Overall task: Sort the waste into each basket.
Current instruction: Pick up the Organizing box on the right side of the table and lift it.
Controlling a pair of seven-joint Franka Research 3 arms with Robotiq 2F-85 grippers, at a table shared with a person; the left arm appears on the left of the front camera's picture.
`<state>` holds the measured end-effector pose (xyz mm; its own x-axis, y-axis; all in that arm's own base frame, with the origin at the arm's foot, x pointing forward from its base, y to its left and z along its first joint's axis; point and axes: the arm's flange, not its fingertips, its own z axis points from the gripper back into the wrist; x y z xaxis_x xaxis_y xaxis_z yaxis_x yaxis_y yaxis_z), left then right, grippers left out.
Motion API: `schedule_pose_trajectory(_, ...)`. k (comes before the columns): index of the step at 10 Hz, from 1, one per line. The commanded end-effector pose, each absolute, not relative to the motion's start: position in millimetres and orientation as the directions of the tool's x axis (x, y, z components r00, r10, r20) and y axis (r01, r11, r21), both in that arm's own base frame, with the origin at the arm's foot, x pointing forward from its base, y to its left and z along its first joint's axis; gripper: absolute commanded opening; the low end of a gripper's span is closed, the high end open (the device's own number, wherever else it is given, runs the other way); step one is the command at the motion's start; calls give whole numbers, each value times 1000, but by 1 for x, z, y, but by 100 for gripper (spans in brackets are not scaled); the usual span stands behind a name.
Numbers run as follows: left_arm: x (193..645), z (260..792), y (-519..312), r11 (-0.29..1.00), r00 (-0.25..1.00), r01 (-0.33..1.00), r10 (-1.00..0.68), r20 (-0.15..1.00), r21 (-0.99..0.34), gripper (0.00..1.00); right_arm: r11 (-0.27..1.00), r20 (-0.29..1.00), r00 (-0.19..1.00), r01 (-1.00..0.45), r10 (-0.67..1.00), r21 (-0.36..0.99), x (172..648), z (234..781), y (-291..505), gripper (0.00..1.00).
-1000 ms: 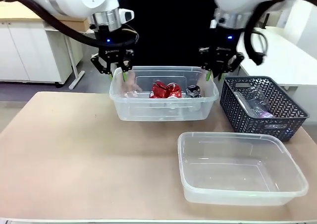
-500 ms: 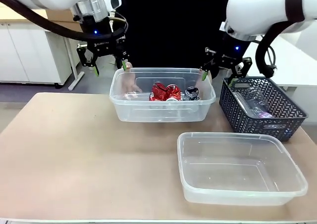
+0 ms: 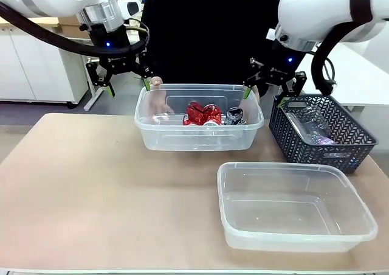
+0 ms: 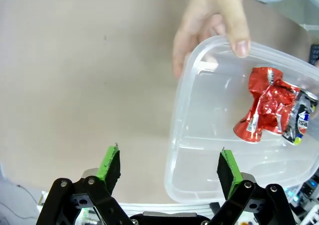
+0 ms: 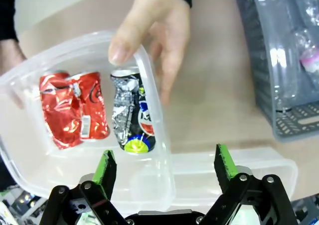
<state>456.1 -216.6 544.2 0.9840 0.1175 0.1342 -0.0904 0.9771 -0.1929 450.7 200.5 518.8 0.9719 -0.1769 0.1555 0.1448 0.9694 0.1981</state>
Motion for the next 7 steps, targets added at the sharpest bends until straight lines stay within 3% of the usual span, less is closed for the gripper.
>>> schedule_pose_trajectory(1, 458, 546, -219, 975, 982, -104, 132, 138, -195, 100, 970, 171, 967, 155, -188, 185, 450, 521, 199, 100)
schedule_pose_trajectory(5, 456, 545, -218, 977, 984, -90, 117, 136, -194, 100, 969, 157, 971, 146, -178, 198, 451, 519, 200, 100)
schedule_pose_trajectory(7, 398, 584, -178, 978, 994, -13, 35, 105, -209, 100, 920, 280, 927, 138, -251, 367, 347, 579, 119, 100)
